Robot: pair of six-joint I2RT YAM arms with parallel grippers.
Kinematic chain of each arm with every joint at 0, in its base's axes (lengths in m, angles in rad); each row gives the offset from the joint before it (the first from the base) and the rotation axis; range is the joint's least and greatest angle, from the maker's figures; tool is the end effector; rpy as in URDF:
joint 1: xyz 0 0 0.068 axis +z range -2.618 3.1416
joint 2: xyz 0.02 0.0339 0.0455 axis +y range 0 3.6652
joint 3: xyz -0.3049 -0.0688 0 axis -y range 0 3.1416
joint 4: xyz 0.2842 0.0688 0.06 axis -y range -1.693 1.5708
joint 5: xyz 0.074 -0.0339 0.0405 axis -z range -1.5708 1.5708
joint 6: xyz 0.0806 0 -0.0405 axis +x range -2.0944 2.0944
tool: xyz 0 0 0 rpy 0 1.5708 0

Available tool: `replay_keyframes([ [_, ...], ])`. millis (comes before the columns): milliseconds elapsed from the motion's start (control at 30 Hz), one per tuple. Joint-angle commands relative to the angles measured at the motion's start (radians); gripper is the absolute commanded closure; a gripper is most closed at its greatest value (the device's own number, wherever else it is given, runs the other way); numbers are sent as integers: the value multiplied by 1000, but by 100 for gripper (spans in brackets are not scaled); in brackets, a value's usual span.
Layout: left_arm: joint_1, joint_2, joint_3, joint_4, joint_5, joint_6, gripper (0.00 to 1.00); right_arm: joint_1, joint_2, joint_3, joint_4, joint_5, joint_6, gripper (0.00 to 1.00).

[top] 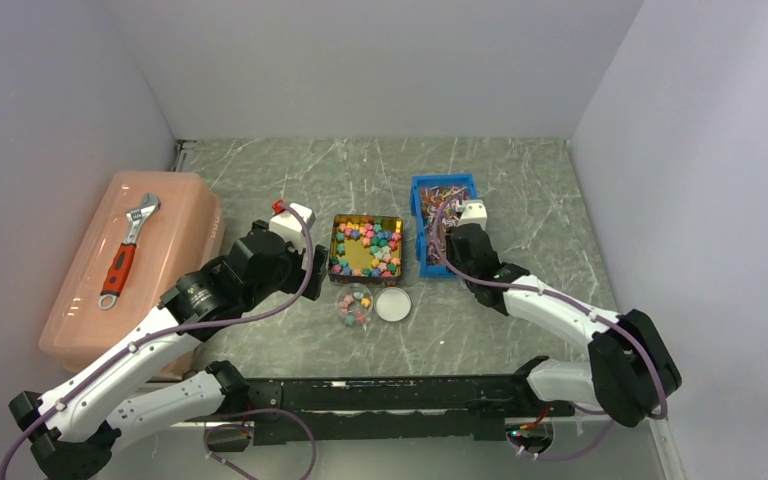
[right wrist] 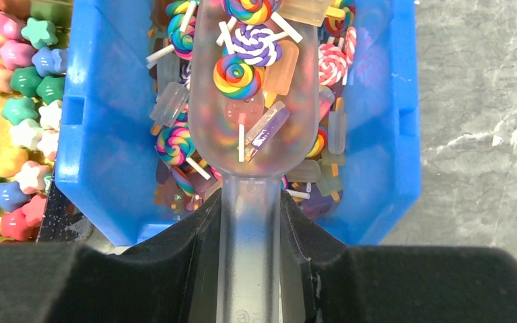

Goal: Pack the candies
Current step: Scoop the fake candies from the storage box, then place the fake candies in the packing bottle.

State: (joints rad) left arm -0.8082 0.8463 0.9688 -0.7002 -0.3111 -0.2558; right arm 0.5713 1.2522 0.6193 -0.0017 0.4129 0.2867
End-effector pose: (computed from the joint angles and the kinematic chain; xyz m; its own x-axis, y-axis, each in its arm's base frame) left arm 0.1691 -0.1413 0.3538 -0.4943 0.1687 -0.8528 0.3991 0.9155 -0.0502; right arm 0.2767 0.1394 0.1957 -0.5415 -0.0402 -0.8397 -0.0733 0.9973 -0.0005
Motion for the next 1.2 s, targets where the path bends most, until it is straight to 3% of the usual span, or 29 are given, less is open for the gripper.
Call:
replay_keyframes([
  [0,6,-6,-3,30,8,3,1,5,-80,-8,55,-2,-21,100],
  [367,7,-13,-1,26,-1,-1,1,32,-223,-6,-77,-37,-24,100],
  [700,8,-44,-2,18,-56,-1,1,179,-287,68,-249,16,-26,100],
  [1167,8,-110,38,-48,-148,-15,1,321,-377,117,-362,-136,-50,100],
])
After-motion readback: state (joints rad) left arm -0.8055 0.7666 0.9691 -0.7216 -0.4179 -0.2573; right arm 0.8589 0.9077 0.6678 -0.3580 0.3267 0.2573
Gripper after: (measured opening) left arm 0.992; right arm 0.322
